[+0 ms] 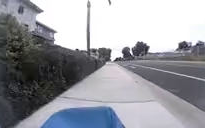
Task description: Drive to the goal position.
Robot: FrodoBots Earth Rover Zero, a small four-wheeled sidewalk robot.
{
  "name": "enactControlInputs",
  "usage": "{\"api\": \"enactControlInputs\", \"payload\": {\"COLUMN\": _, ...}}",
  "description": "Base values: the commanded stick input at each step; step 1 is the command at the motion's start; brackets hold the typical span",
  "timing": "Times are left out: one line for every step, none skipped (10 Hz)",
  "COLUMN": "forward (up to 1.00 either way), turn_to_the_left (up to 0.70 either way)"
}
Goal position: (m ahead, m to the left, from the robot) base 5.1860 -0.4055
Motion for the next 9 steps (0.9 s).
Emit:
{"api": "enactControlInputs", "payload": {"forward": 1.0, "turn_to_the_left": 0.0}}
{"api": "enactControlInputs", "payload": {"forward": 1.0, "turn_to_the_left": 0.0}}
{"api": "enactControlInputs", "payload": {"forward": 1.0, "turn_to_the_left": 0.0}}
{"api": "enactControlInputs", "payload": {"forward": 1.0, "turn_to_the_left": 0.0}}
{"api": "enactControlInputs", "payload": {"forward": 1.0, "turn_to_the_left": 0.0}}
{"api": "enactControlInputs", "payload": {"forward": 1.0, "turn_to_the_left": 0.0}}
{"api": "enactControlInputs", "payload": {"forward": 1.0, "turn_to_the_left": 0.0}}
{"api": "enactControlInputs", "payload": {"forward": 1.0, "turn_to_the_left": 0.0}}
{"api": "enactControlInputs", "payload": {"forward": 1.0, "turn_to_the_left": 0.0}}
